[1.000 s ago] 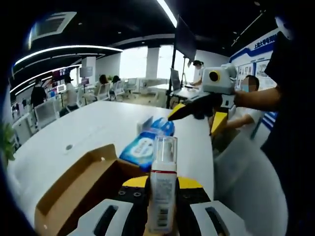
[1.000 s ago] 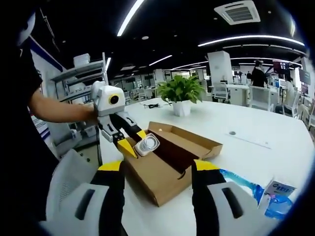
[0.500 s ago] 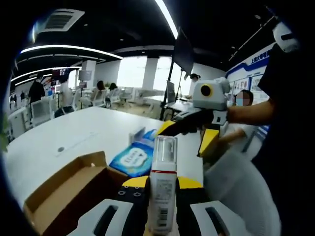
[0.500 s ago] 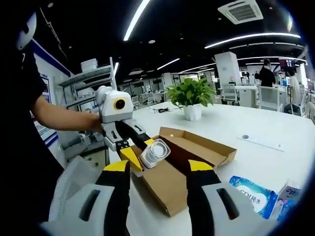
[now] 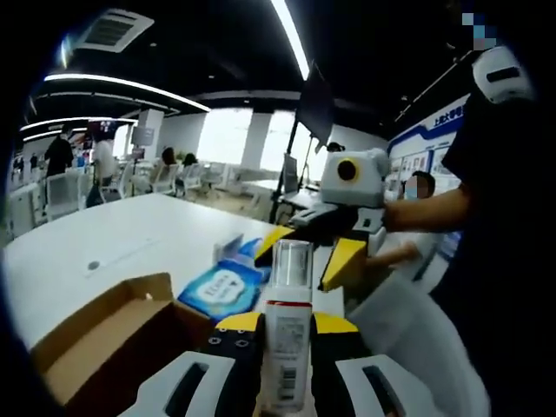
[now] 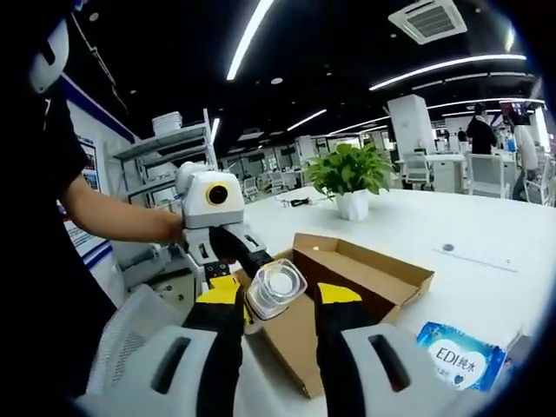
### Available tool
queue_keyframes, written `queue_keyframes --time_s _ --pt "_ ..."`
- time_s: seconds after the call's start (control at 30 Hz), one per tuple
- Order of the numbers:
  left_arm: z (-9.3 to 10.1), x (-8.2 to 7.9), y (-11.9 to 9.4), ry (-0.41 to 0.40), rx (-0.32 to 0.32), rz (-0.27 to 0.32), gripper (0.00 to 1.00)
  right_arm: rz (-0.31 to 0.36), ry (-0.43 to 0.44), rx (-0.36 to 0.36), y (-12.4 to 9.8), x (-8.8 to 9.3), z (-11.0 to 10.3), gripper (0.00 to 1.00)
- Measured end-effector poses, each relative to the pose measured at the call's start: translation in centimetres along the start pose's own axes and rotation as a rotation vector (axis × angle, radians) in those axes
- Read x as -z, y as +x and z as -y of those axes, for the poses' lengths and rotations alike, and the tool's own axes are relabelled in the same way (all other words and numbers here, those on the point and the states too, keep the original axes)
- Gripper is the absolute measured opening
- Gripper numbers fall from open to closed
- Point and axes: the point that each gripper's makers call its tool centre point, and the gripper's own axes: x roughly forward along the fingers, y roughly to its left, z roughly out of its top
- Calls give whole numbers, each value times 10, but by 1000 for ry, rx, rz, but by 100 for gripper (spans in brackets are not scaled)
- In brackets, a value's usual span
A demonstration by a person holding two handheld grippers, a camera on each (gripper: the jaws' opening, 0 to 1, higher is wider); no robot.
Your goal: Operate the shoe box by opening the lid, removing the specified soft item, and placing it in the target area until the item is outside and the box remains undamaged.
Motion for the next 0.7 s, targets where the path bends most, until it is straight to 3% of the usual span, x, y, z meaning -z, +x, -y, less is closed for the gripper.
queue_keyframes --time_s 0.27,0.7 --pt "-1 -2 1 8 13 28 20 10 40 -30 5 1 -3 23" --pt "-8 4 9 -1 37 -6 21 -8 49 -12 9 1 -1 19"
